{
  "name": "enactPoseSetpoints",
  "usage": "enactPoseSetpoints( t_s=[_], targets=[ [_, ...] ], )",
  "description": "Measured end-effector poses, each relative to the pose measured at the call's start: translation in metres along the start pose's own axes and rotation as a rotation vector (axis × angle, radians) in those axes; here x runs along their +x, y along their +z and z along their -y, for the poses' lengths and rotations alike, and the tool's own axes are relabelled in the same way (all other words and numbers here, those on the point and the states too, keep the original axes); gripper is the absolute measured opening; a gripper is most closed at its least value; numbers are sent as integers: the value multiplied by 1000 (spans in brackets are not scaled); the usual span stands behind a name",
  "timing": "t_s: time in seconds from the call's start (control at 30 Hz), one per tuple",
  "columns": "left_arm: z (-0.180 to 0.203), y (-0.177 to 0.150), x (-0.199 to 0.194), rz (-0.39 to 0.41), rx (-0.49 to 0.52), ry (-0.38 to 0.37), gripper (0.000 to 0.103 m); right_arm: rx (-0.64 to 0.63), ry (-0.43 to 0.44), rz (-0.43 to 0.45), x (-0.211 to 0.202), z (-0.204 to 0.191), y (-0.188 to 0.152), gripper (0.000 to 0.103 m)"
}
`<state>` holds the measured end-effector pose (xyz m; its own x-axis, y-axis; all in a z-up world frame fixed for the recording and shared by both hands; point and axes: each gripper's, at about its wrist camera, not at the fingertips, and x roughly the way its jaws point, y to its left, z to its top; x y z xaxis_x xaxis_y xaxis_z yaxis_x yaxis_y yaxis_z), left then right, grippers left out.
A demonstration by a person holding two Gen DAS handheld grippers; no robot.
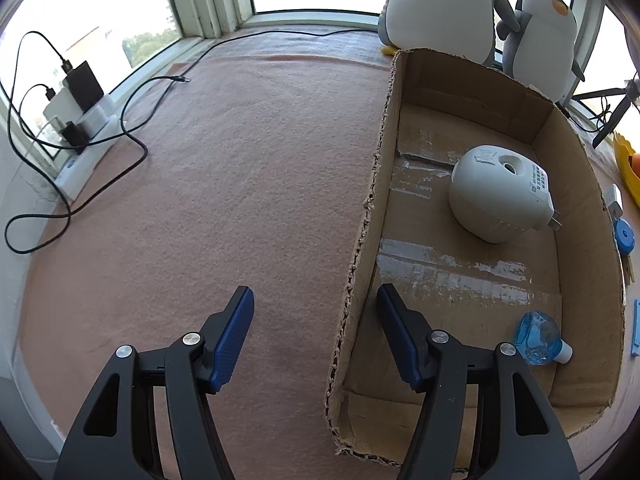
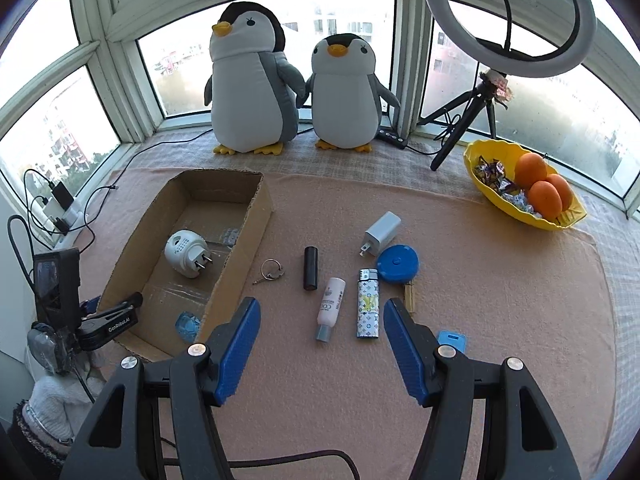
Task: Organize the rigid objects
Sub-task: 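Move the right gripper back to the blue phone stand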
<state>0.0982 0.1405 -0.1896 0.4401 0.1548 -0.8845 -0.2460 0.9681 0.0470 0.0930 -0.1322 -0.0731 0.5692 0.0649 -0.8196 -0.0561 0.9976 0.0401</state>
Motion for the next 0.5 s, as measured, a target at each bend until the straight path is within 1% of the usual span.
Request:
enactPoseSetpoints(
  t_s=[0.2,0.3,0.5],
  targets=[
    [3,-1,-1,13,12,21,64,81,-47,-47,8,62,-23,60],
    [6,-2,-2,20,24,42,64,119,-37,-73,15,89,-34,60],
    [6,1,-1,-2,9,59,64,178,14,-139,38,128,-43,60]
  ],
)
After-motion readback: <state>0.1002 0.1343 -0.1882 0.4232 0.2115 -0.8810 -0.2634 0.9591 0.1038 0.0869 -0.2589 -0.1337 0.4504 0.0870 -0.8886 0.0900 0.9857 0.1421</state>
